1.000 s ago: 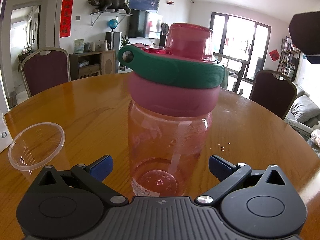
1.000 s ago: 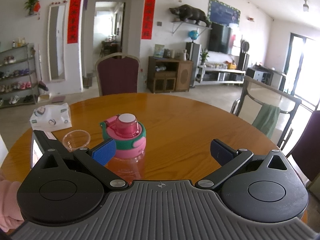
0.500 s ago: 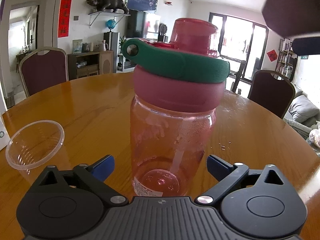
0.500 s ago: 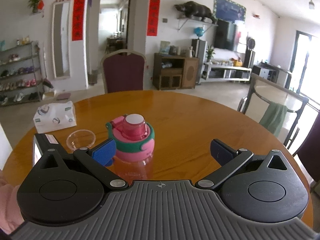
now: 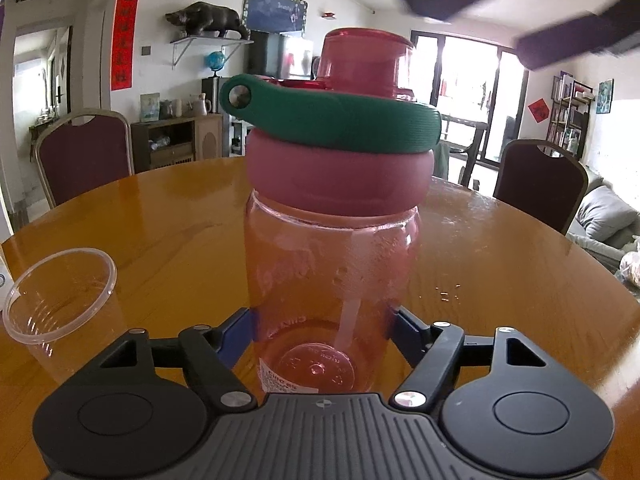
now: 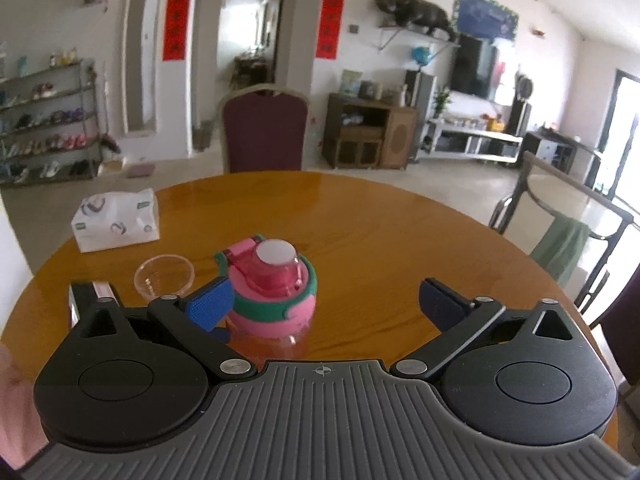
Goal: Unscrew bottle cap and pour
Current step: 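Hold the bottle with the left tool while the right tool grips the cap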
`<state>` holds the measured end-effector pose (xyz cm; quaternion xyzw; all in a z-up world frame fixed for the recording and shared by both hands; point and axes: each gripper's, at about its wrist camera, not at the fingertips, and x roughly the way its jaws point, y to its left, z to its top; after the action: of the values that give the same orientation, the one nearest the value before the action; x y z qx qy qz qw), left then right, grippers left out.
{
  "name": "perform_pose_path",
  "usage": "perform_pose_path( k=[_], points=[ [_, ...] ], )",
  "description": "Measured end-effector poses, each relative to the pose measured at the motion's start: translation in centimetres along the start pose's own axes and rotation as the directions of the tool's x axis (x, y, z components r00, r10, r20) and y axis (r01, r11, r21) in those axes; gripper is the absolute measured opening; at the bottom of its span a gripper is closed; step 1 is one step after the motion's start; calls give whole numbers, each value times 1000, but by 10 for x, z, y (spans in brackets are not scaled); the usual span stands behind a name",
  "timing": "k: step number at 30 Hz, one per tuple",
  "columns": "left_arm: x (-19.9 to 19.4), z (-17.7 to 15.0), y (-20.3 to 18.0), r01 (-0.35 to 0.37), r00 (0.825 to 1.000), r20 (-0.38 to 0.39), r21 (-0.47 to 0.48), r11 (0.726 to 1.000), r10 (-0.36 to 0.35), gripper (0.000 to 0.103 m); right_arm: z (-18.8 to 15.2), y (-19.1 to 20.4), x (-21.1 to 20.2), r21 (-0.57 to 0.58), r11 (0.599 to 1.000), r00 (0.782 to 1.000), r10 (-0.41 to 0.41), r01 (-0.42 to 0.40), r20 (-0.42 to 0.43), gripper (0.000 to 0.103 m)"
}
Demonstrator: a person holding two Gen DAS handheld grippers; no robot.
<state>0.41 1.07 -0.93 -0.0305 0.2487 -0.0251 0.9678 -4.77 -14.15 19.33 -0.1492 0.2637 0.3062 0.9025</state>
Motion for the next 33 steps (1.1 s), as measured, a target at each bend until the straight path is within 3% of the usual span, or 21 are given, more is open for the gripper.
perform_pose_path(
  k=[8,11,13,18,22,33],
  points=[
    [0,-3,1,5,1000,17,14,1000,-6,72,15,24,43,-30,999,989,27,-32,-146,94],
    [0,-5,-1,1,1000,19,18,1000,-1,72,18,32,54,-21,999,978,19,-24,-208,88],
    [0,-6,0,0,1000,21,21,1000,-1,72,20,37,58,-19,1000,972,16,-21,-233,73],
    [0,-8,4,22,1000,19,31,999,-22,71,23,47,59,-25,999,964,15,-23,-266,72],
    [-3,-10,3,48,999,22,39,998,-49,71,23,24,74,-147,976,950,112,-160,-292,72],
    [-2,-9,6,84,996,9,59,995,-84,71,34,21,76,-256,902,905,252,-348,-342,72]
  ],
)
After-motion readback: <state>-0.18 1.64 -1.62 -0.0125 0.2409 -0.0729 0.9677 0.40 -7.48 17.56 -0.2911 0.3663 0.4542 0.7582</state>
